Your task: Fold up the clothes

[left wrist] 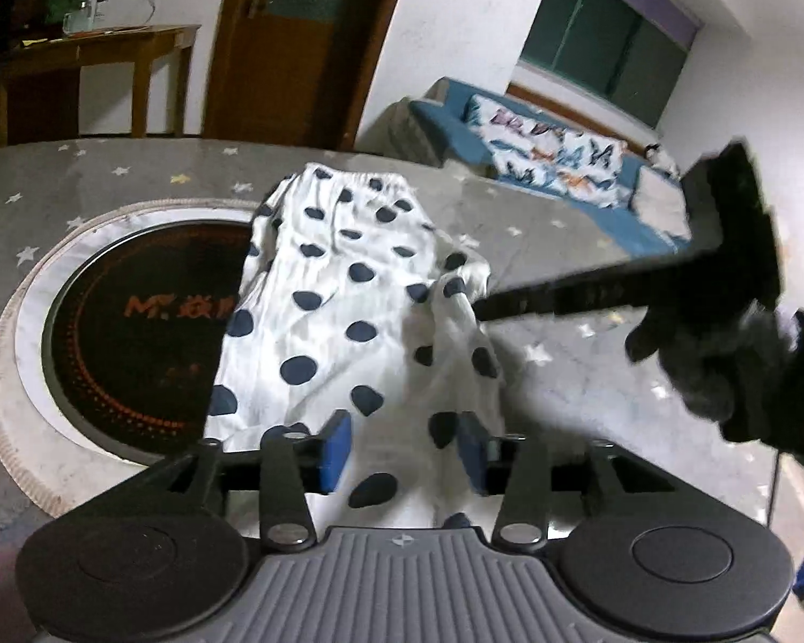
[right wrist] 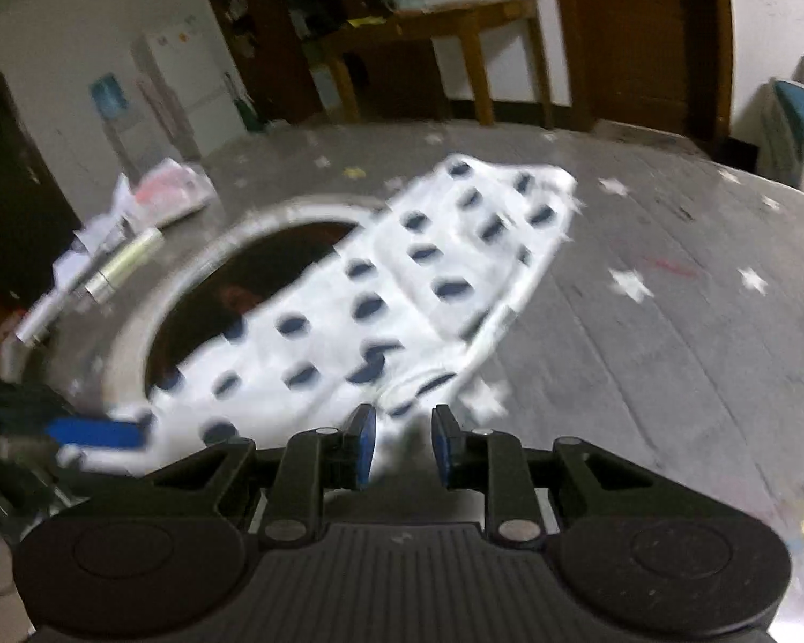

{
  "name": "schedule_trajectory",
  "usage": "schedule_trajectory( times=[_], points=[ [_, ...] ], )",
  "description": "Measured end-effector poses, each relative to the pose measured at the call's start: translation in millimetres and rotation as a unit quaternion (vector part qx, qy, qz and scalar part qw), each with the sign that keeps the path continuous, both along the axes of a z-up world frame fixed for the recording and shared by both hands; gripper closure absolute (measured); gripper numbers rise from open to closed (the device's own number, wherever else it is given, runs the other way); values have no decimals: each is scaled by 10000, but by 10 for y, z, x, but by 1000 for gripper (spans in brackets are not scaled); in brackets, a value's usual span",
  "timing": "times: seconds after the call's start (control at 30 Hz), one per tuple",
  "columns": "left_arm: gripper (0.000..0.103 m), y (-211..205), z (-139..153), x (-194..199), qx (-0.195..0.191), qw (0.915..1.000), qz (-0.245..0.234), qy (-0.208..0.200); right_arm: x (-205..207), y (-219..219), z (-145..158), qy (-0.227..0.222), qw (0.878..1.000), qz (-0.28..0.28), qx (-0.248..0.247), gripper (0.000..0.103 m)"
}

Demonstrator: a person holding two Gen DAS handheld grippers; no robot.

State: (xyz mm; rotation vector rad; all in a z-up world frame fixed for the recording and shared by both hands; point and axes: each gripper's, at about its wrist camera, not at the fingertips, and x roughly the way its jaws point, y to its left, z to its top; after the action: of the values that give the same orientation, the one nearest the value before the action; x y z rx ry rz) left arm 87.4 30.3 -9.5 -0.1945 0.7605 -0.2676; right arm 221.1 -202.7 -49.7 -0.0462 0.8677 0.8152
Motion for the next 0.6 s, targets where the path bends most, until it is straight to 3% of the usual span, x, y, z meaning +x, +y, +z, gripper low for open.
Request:
schedule_trajectory(
  times=[0.23, 0.27, 0.47, 0.53, 0.6],
  points=[
    [26, 23, -101, 62, 82, 9996, 247, 111, 41, 194, -39, 97, 9990, 217, 366, 76],
    [24, 26, -120, 62, 99, 9996, 253, 114, 22, 184, -49, 119, 9989, 217, 394, 72],
    [9, 44, -246, 54, 170, 9993, 306, 152, -132, -72, -37, 104, 9985, 126, 522, 61],
    [2, 44, -264, 41, 157, 9995, 270, 102, -177, -176, -37, 84, 9984, 104, 541, 61],
    [0, 36, -285, 31, 174, 9996, 217, 47, -203, -236, -55, 56, 9988, 149, 473, 60]
  ],
)
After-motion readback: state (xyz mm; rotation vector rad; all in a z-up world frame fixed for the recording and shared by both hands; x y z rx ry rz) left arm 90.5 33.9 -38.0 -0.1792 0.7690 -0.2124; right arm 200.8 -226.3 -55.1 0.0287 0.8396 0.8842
